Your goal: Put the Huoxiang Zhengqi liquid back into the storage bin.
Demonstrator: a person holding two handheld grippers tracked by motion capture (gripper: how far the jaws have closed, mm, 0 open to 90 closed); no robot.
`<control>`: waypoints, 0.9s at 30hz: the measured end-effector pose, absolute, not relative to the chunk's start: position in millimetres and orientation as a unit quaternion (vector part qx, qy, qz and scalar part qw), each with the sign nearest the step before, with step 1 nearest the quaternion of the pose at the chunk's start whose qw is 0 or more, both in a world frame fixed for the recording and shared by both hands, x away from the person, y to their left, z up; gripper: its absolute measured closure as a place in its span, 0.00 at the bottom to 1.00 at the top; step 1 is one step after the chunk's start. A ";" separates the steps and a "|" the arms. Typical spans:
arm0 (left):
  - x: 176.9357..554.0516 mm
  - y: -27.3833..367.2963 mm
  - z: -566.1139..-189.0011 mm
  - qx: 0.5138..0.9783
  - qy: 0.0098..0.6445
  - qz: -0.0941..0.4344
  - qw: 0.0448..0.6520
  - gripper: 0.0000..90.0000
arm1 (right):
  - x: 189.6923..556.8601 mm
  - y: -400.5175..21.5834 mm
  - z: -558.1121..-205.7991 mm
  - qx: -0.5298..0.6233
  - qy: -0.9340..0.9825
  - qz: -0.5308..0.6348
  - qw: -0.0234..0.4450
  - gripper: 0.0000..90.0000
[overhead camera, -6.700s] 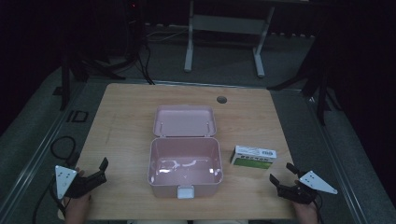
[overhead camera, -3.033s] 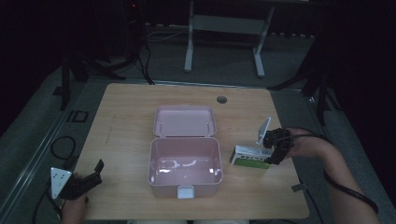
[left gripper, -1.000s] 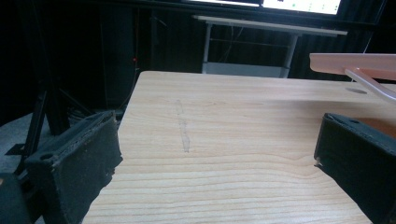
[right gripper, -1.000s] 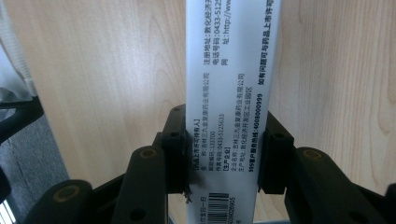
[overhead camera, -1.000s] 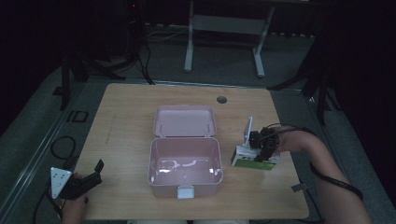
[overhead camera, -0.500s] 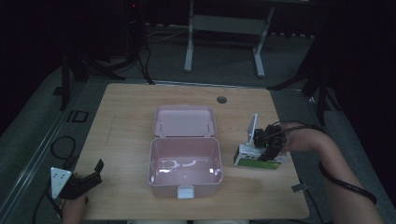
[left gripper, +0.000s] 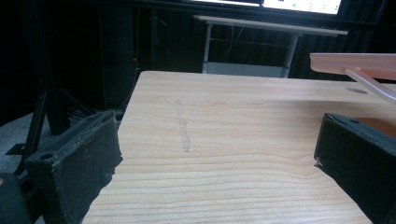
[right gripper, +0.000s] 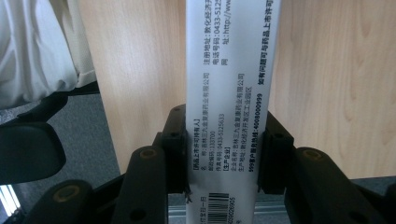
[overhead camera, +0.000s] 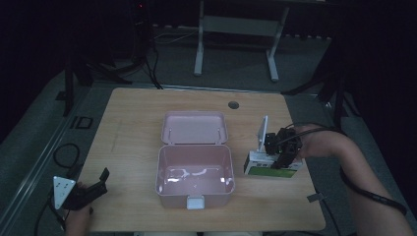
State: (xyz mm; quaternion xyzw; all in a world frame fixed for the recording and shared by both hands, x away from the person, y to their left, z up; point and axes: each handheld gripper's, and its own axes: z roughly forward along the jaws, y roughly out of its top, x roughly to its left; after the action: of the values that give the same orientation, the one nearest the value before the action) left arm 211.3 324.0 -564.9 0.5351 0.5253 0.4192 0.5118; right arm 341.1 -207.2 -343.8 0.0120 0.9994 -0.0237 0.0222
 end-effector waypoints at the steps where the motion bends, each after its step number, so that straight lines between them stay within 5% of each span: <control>1: 211.5 323.9 -564.9 0.536 0.525 0.419 0.512 0.01 | 341.1 -207.2 -343.8 0.012 0.999 -0.024 0.022 0.69; 15: 211.1 324.4 -564.8 0.535 0.524 0.418 0.514 0.01 | 326.0 -165.9 -305.8 -0.019 0.999 -0.005 0.036 0.69; 27: 211.1 324.5 -564.8 0.535 0.524 0.418 0.514 0.01 | 317.5 -122.3 -306.5 -0.047 0.998 -0.018 0.023 0.69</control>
State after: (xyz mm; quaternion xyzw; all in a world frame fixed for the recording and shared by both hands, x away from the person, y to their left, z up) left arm 211.1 324.5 -564.8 0.5355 0.5237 0.4178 0.5142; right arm 317.5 -122.3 -306.5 -0.0468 0.9985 -0.0176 0.0234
